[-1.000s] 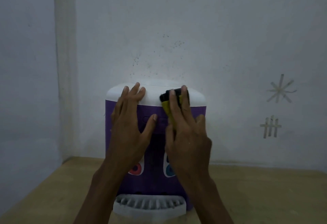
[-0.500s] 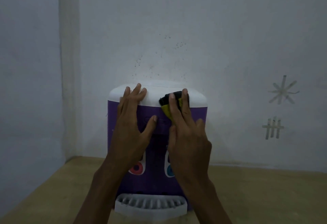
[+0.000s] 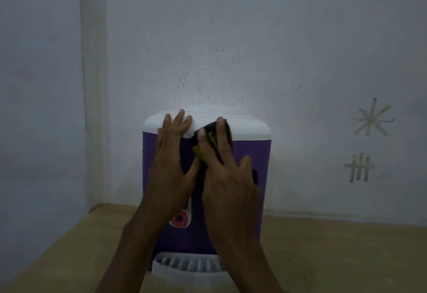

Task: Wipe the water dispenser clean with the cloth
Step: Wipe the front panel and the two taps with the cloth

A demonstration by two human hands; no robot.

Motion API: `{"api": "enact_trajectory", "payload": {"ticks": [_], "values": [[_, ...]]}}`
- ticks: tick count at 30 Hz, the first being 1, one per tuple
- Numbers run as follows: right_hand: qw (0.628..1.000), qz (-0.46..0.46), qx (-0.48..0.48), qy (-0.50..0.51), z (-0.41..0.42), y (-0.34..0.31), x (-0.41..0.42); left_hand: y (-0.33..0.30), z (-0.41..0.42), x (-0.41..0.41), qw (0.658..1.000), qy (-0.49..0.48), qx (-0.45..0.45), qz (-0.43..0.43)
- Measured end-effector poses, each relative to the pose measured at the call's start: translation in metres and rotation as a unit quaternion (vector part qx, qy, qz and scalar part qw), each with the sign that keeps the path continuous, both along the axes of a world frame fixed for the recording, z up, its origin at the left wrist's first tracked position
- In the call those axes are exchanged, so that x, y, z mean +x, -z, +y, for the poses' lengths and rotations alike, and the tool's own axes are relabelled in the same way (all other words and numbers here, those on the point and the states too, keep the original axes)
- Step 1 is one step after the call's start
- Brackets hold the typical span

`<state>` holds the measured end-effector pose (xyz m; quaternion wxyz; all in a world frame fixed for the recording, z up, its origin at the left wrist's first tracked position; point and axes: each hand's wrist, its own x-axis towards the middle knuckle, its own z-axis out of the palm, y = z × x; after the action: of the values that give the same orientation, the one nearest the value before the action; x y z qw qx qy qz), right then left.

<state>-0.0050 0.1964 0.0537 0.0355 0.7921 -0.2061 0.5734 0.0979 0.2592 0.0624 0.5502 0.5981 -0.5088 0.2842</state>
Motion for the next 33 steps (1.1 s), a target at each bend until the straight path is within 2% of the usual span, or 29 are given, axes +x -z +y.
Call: {"api": "enact_trajectory", "payload": {"ticks": [5,11,17,24,29,33], "values": [[1.000,0.007,-0.009,-0.018,-0.007,0.002,0.000,0.000,0.002,0.003,1.000,0.004,0.011,-0.005],[0.999,-0.022,0.003,0.031,-0.023,0.005,-0.012,-0.001,0.008,0.002,1.000,0.001,0.026,0.003],[0.994,-0.070,0.060,0.050,-0.057,0.002,-0.029,-0.001,0.007,0.002,1.000,0.016,0.020,0.003],[0.999,-0.038,0.027,0.009,-0.055,0.006,-0.026,0.000,0.005,0.003,1.000,0.011,0.019,0.006],[0.993,-0.077,0.091,0.012,-0.058,0.007,-0.031,0.000,0.004,0.002,1.000,0.008,0.015,0.012],[0.999,-0.035,0.032,-0.011,-0.054,0.013,-0.027,0.000,0.005,0.002,1.000,0.010,0.014,0.008]]}}
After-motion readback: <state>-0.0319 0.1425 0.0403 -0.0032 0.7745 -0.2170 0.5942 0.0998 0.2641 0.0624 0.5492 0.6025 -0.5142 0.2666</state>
